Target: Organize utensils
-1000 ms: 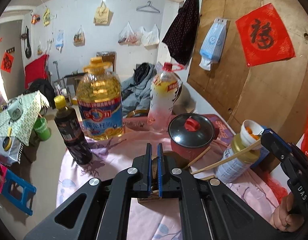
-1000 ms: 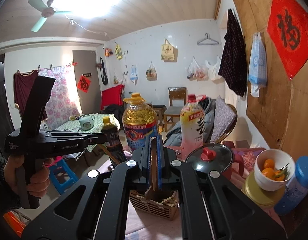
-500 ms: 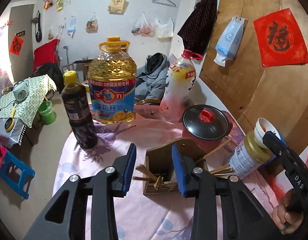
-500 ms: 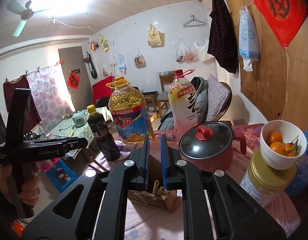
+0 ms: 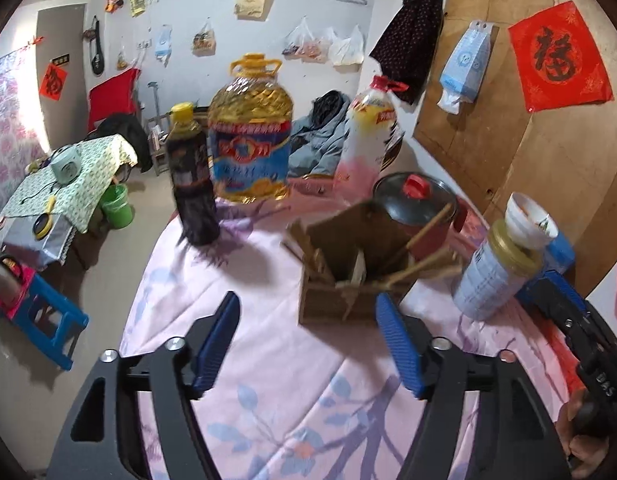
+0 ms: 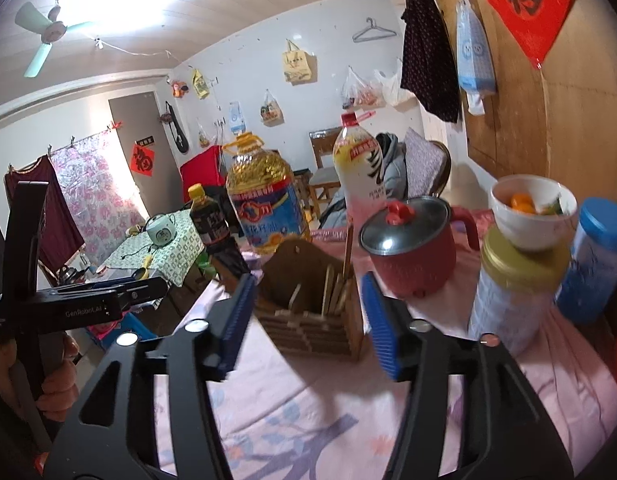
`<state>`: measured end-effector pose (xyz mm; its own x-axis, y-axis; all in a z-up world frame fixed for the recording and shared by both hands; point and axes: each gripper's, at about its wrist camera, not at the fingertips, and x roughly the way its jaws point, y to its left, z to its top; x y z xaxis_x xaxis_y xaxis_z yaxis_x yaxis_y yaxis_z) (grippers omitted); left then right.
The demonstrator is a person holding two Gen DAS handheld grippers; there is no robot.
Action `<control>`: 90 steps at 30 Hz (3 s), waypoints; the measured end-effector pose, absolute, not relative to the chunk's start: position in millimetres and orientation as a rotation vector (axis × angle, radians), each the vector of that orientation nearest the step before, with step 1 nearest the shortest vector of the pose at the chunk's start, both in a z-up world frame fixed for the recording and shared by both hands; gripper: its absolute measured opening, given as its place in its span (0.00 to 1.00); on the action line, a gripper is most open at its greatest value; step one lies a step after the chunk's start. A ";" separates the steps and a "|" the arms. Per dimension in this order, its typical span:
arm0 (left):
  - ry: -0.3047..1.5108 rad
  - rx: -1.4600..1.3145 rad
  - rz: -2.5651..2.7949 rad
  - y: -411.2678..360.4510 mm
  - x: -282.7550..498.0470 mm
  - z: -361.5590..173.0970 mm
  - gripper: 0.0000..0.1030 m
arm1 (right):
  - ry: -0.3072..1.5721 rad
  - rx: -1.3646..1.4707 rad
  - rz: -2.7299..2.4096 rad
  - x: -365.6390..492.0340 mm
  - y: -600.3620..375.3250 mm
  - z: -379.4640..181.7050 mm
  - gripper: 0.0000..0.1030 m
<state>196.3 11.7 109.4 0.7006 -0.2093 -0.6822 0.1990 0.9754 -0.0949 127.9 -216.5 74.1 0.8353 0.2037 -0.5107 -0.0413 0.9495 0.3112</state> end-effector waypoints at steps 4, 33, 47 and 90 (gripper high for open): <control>0.777 -0.007 -0.177 15.6 178.8 100.4 0.80 | 0.589 0.297 0.138 118.5 -216.3 68.9 0.69; 0.989 0.001 0.053 19.5 78.8 8.6 0.87 | 0.865 0.294 0.197 49.1 -213.5 -4.2 0.76; 1.158 0.072 -0.012 84.0 34.3 -79.0 0.88 | 1.059 0.152 0.047 -26.4 -150.4 -55.8 0.83; 0.765 0.026 -0.083 28.7 146.4 107.0 0.94 | 0.648 0.166 -0.052 100.4 -190.1 107.7 0.83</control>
<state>146.4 28.7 107.0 0.7186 -0.0653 -0.6923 0.0846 0.9964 -0.0062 100.4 -190.1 107.7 0.7964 0.0037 -0.6047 0.1001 0.9854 0.1379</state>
